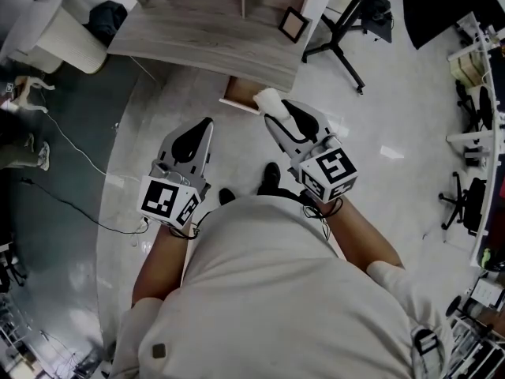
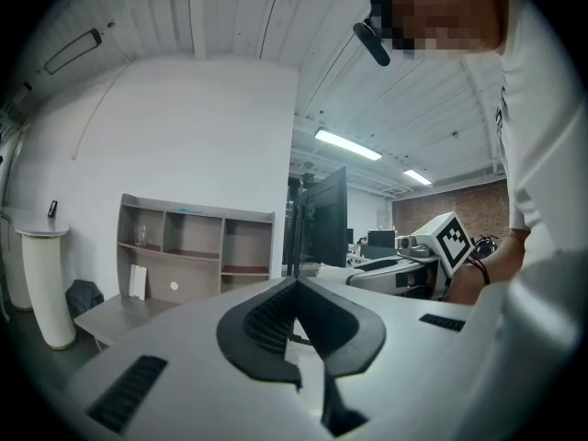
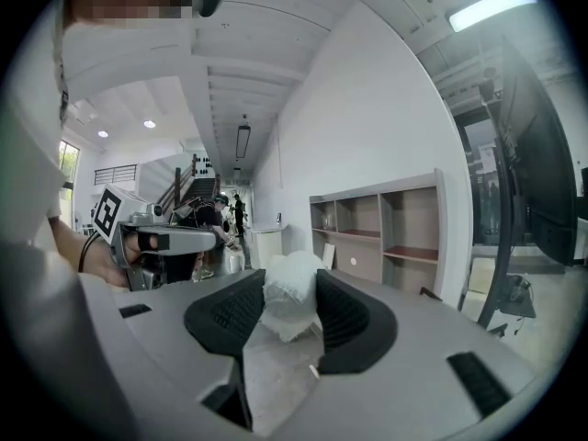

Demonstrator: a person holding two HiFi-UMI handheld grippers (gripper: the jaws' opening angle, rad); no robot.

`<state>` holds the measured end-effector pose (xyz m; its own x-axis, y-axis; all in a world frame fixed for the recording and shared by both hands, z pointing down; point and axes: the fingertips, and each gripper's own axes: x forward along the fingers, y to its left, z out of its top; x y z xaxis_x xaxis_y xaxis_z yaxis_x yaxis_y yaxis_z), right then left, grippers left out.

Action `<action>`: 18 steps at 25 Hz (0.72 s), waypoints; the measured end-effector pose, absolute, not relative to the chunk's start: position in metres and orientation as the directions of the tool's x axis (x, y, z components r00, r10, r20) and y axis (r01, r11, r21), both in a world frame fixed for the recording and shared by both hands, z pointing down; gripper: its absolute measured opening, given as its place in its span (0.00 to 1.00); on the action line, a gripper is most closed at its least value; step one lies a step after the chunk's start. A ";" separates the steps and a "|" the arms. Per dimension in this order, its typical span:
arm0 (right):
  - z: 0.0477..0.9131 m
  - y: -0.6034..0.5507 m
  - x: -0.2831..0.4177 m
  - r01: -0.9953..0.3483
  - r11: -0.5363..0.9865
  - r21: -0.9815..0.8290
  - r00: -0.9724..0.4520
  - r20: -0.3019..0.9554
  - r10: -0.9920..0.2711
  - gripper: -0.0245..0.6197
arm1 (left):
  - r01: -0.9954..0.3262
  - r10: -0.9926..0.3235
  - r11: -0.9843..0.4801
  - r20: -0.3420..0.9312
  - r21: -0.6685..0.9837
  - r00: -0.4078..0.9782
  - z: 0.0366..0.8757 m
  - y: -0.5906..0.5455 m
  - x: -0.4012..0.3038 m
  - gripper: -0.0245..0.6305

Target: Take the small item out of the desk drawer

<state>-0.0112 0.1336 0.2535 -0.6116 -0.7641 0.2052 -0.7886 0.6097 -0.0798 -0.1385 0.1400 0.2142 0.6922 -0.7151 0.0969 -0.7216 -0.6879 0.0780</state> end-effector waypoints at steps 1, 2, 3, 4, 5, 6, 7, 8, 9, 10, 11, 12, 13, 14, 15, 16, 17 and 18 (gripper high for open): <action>0.252 0.139 -0.016 -0.791 0.607 -0.076 -0.608 0.205 -0.767 0.31 | -0.718 -0.712 -0.692 0.096 0.079 0.696 0.214 0.145 -0.144 0.05; 0.251 0.143 -0.022 -0.793 0.604 -0.073 -0.605 0.204 -0.770 0.32 | -0.714 -0.708 -0.695 0.094 0.079 0.700 0.214 0.150 -0.150 0.05; 0.250 0.149 -0.027 -0.795 0.602 -0.070 -0.603 0.203 -0.772 0.31 | -0.711 -0.705 -0.699 0.092 0.079 0.703 0.214 0.155 -0.155 0.05; 0.250 0.154 -0.033 -0.797 0.601 -0.067 -0.600 0.203 -0.774 0.31 | -0.707 -0.702 -0.702 0.091 0.080 0.707 0.214 0.160 -0.160 0.05; 0.250 0.160 -0.038 -0.799 0.598 -0.064 -0.597 0.203 -0.776 0.31 | -0.704 -0.698 -0.706 0.089 0.082 0.710 0.215 0.165 -0.165 0.05; 0.250 0.166 -0.042 -0.801 0.595 -0.061 -0.594 0.203 -0.779 0.31 | -0.700 -0.694 -0.709 0.088 0.085 0.714 0.216 0.170 -0.170 0.05; 0.249 0.172 -0.047 -0.805 0.591 -0.058 -0.589 0.203 -0.782 0.31 | -0.696 -0.690 -0.713 0.087 0.087 0.718 0.217 0.175 -0.175 0.05; 0.249 0.177 -0.052 -0.808 0.587 -0.056 -0.585 0.202 -0.786 0.31 | -0.692 -0.686 -0.717 0.085 0.088 0.722 0.217 0.179 -0.180 0.05; 0.249 0.182 -0.057 -0.810 0.583 -0.054 -0.581 0.200 -0.789 0.31 | -0.688 -0.683 -0.720 0.084 0.089 0.726 0.217 0.183 -0.186 0.05; 0.249 0.187 -0.061 -0.812 0.581 -0.053 -0.578 0.198 -0.791 0.31 | -0.685 -0.680 -0.723 0.082 0.089 0.728 0.217 0.187 -0.191 0.05; 0.249 0.192 -0.065 -0.814 0.578 -0.052 -0.576 0.197 -0.793 0.31 | -0.683 -0.679 -0.725 0.080 0.088 0.730 0.217 0.190 -0.196 0.05; 0.250 0.196 -0.068 -0.816 0.576 -0.053 -0.574 0.196 -0.795 0.31 | -0.681 -0.677 -0.727 0.077 0.089 0.732 0.217 0.194 -0.200 0.05; 0.251 0.201 -0.071 -0.818 0.573 -0.056 -0.572 0.195 -0.797 0.31 | -0.679 -0.675 -0.729 0.076 0.091 0.734 0.217 0.197 -0.204 0.05; 0.252 0.205 -0.074 -0.820 0.569 -0.061 -0.569 0.194 -0.799 0.31 | -0.676 -0.672 -0.731 0.076 0.095 0.737 0.217 0.200 -0.208 0.05; 0.254 0.209 -0.076 -0.823 0.564 -0.065 -0.565 0.195 -0.802 0.31 | -0.673 -0.668 -0.733 0.077 0.100 0.740 0.218 0.202 -0.212 0.05; 0.255 0.212 -0.079 -0.826 0.559 -0.066 -0.560 0.198 -0.804 0.31 | -0.670 -0.665 -0.735 0.077 0.104 0.742 0.218 0.204 -0.217 0.05; 0.257 0.214 -0.082 -0.830 0.555 -0.062 -0.555 0.201 -0.807 0.31 | -0.668 -0.663 -0.737 0.075 0.106 0.744 0.218 0.205 -0.221 0.05; 0.258 0.217 -0.085 -0.833 0.550 -0.059 -0.550 0.204 -0.810 0.31 | -0.666 -0.662 -0.739 0.074 0.107 0.746 0.219 0.206 -0.225 0.05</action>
